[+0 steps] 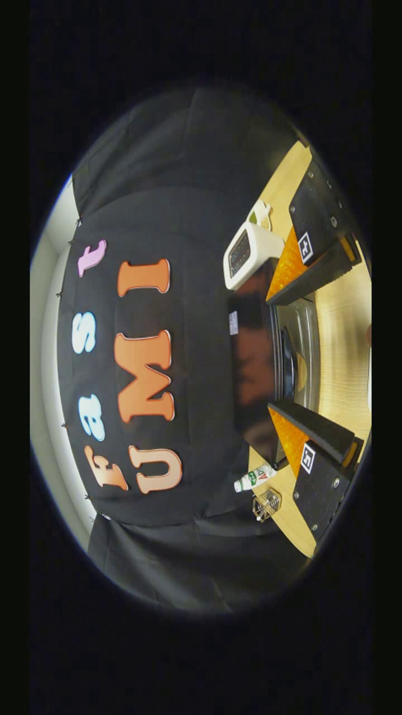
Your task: Open the toaster oven, put the food inside, and close the toaster oven door.
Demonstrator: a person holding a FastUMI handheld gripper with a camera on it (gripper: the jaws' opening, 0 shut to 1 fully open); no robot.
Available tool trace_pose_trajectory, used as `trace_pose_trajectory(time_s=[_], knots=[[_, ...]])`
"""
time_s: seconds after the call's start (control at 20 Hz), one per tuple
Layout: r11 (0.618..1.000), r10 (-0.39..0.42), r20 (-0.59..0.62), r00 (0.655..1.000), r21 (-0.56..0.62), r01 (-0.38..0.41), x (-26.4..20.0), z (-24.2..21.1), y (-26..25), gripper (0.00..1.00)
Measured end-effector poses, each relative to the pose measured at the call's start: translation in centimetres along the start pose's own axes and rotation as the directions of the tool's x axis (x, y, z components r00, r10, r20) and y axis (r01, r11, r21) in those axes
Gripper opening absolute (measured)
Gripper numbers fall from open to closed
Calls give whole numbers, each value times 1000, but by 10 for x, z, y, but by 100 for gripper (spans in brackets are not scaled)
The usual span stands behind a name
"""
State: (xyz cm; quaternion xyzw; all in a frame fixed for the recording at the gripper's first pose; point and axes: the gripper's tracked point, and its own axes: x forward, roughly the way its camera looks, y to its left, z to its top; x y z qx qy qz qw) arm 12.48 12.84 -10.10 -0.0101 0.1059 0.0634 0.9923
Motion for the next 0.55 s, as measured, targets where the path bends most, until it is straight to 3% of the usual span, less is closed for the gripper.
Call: trace_pose_trajectory(time_s=[0.25,0.55], knots=[[996,-28,92,995,-79,35,-66,49,-29,100],[994,-44,160,986,-93,60,-140,74,-56,100]])
